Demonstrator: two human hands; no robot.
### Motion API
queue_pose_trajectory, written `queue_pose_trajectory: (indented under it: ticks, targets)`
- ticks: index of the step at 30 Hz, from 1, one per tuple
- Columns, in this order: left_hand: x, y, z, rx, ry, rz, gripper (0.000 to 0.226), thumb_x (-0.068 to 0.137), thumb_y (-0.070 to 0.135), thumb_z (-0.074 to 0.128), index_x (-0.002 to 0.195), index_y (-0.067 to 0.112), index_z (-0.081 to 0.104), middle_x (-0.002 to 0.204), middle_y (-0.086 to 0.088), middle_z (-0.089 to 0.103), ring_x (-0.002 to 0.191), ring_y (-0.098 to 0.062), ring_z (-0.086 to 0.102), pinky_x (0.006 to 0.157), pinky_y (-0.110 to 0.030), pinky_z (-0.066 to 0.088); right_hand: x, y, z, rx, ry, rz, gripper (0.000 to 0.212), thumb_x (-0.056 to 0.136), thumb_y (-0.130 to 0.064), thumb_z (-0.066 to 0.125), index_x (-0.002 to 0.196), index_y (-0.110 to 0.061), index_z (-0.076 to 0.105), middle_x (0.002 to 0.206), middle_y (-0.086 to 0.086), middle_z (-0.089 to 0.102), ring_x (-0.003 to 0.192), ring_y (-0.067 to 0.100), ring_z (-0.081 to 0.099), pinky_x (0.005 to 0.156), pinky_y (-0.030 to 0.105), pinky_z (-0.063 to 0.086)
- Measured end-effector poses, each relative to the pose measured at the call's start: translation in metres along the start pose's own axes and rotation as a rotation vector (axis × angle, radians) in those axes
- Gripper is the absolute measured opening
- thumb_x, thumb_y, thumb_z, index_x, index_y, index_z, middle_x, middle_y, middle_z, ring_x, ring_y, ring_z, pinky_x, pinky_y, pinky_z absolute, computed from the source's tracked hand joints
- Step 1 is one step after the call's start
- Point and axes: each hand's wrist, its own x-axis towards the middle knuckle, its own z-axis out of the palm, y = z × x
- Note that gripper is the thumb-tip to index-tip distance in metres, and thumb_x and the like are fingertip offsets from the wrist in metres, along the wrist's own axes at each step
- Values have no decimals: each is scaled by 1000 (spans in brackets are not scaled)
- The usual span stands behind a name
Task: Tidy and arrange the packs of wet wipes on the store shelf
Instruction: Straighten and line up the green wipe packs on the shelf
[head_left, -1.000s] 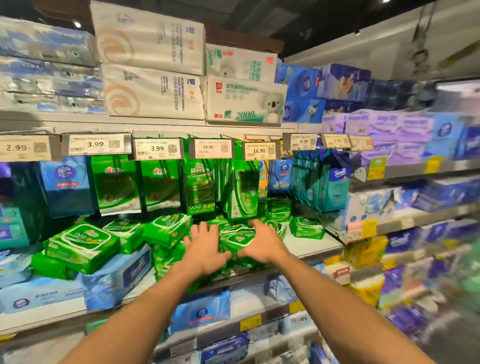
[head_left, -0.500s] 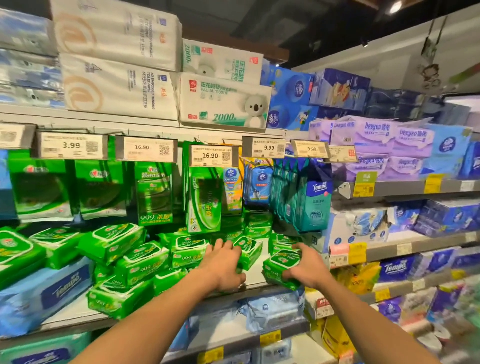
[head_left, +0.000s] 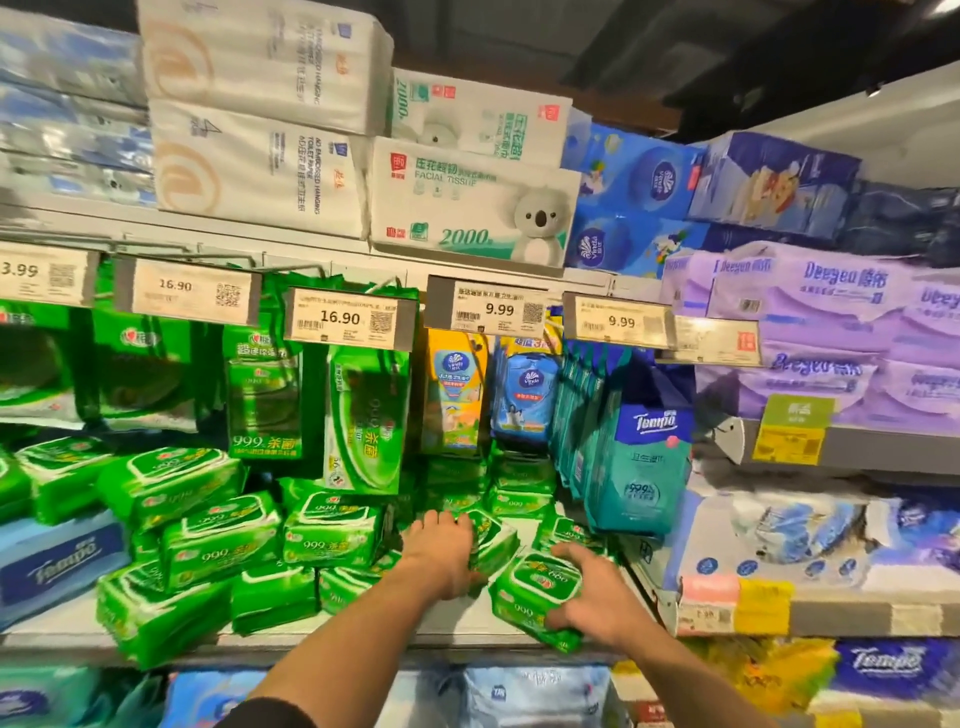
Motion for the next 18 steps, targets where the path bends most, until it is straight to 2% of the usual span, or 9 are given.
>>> queue_pose_trajectory:
  ticks: [3,6,8,10,13,18]
  targets:
    - [9,-1,-1,25,-24,32,68,88,42,63,140,8,37,139,-20,43,130,-38,37,109,-48,32,6,1,1,-55,7,-25,93,49,-18,80,135,-29,47,137,0,49,110,21,60,86,32,55]
    - [15,-8,-3,107,-20,104,56,87,15,61,138,8,40,137,-18,45,128,-37,38,106,-47,37,12,-7,1,-139,4,-58,90,56,-13,72,140,-26,45,143,-1,46,130,20,43,103,34,44]
    - [17,-15,-3,173,8,145,59,84,1,59,139,8,39,137,-16,44,128,-35,38,104,-45,39,16,-15,2,-204,-12,-84,85,60,-10,62,141,-26,44,145,-1,43,136,21,36,111,36,35]
    - [20,-21,1,168,34,148,64,83,0,60,141,10,35,138,-14,42,128,-34,38,102,-44,40,19,-19,5,-255,-40,-113,83,61,-9,58,141,-25,43,144,-2,41,138,21,31,112,41,33]
    - [25,-16,6,122,27,169,72,84,8,63,145,17,27,143,-12,37,131,-34,34,103,-47,39,21,-22,12,-354,-52,-134,83,62,-12,58,141,-28,41,141,-7,38,137,20,28,108,44,33]
    - [35,3,4,179,-80,204,91,91,3,55,153,39,0,163,-8,6,145,-43,12,110,-63,25,23,-17,14,-406,-45,-181,81,67,-15,64,143,-27,38,139,-6,35,133,18,27,105,41,32]
